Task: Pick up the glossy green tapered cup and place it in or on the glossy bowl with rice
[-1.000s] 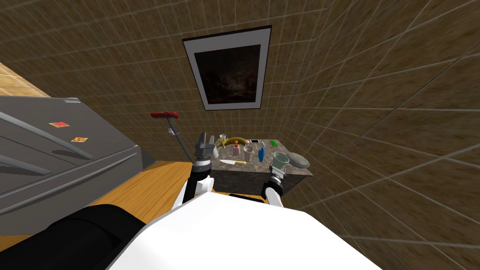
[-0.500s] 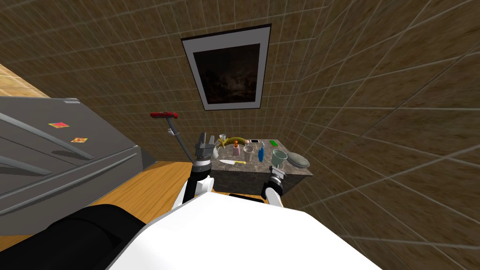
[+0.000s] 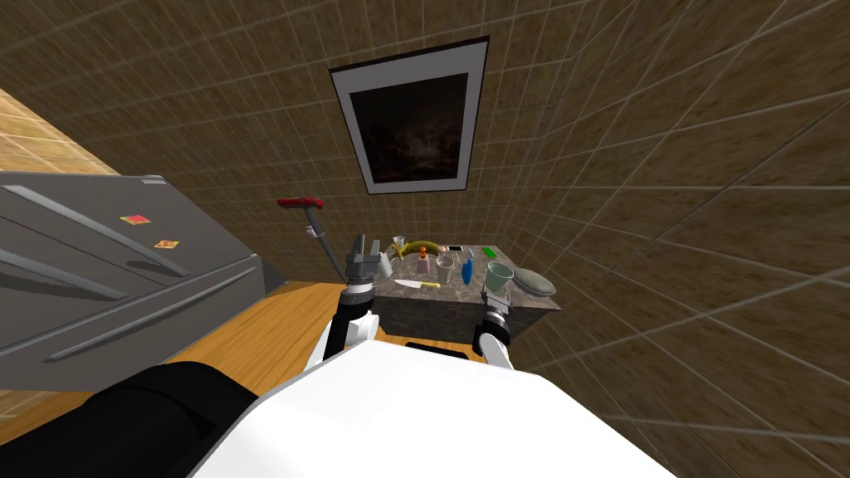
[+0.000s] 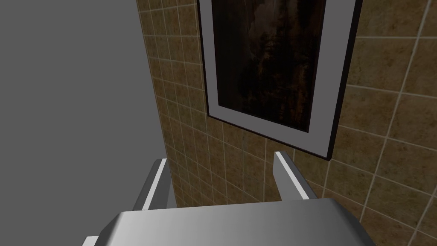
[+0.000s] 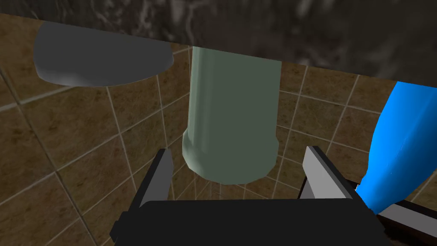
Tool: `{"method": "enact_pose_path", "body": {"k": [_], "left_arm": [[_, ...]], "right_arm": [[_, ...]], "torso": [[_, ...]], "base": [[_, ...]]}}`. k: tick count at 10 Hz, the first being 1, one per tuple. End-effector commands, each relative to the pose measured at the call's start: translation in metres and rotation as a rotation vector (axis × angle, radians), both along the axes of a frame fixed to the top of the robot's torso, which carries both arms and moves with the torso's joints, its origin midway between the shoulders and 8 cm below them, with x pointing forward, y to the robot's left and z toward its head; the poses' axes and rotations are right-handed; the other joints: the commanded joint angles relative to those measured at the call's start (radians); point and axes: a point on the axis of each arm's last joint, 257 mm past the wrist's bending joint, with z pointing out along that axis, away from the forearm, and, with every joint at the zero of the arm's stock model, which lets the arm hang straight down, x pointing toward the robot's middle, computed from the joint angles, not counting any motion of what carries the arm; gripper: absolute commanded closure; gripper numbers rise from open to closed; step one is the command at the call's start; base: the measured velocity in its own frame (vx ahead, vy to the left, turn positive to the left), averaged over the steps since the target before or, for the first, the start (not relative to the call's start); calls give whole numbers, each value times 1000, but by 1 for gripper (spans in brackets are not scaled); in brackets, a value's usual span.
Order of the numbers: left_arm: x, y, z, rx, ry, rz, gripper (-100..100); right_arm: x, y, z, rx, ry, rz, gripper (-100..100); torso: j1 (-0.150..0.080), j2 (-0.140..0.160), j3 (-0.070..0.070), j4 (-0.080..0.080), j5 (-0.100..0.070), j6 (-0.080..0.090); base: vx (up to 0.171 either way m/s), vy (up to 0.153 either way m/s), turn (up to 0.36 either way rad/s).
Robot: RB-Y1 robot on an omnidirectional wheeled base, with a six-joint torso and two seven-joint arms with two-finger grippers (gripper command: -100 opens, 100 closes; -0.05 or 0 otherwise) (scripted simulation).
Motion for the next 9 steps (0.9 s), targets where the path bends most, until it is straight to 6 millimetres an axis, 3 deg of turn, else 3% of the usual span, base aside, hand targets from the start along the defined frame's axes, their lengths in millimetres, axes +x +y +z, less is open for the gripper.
{"method": "enact_pose_path", "body": {"k": [1, 9], "left_arm": [[0, 0, 0, 0, 0, 0, 0], [0, 0, 0, 0, 0, 0, 0]], "right_arm": [[5, -10, 11, -33, -6, 40, -100], [22, -40, 45, -170, 5, 181, -100]], "torso": [[0, 0, 0, 0, 0, 0], [-2, -2, -1, 0, 0, 0]], "base": [[-107, 79, 87], [-65, 43, 49]]}}
